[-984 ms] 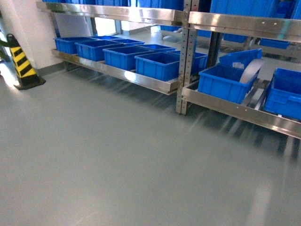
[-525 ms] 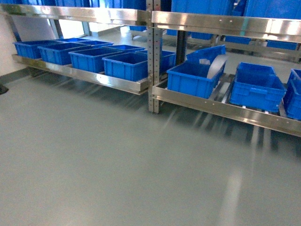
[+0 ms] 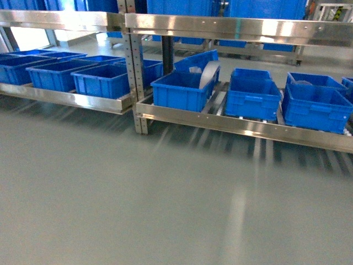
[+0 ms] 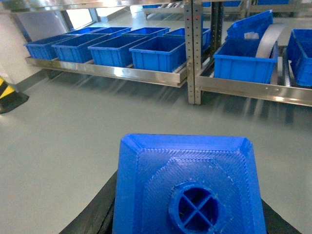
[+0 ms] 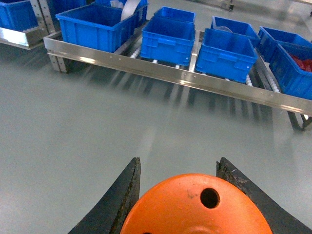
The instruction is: Sort blue parts and orange caps into right shelf containers
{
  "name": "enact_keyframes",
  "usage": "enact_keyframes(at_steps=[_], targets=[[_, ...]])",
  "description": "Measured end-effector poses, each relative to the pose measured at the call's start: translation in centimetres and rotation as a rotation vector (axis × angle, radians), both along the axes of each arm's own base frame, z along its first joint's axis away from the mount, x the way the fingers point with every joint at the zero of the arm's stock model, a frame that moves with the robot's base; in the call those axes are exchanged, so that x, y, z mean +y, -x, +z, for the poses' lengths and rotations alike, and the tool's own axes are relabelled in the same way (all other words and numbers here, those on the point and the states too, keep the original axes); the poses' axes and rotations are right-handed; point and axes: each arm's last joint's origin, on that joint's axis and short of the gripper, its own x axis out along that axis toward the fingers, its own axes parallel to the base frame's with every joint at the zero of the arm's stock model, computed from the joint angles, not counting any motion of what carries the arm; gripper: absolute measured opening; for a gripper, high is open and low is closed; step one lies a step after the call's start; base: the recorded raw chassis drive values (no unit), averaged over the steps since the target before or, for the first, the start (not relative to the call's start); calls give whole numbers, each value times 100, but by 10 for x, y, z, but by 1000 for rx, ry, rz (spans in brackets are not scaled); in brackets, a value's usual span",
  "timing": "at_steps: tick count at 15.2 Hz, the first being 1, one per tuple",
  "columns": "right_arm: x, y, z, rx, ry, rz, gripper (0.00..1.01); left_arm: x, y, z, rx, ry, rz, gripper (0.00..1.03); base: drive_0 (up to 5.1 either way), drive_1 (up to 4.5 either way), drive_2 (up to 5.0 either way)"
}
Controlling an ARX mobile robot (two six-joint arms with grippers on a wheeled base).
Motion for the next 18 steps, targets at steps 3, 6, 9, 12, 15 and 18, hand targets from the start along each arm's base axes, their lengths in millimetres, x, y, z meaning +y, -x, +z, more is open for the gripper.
enact_keyframes(at_steps=[3,6,9,12,15,18], targets=[[0,0,0,0,0,0,42,0,0,0,0,0,0,44,-166,-166,-166],[0,0,0,0,0,0,42,0,0,0,0,0,0,44,-157,-157,-157],[0,0,0,0,0,0,42,0,0,0,0,0,0,44,-157,-157,-157],[0,0,0,0,0,0,42,0,0,0,0,0,-1,44,-157,-157,-157],[0,0,0,0,0,0,42,0,0,0,0,0,0,44,-157,-157,-157],[0,0,0,0,2,-5,42,-1,0,0,-1,0,-8,44,-157,-157,-157]])
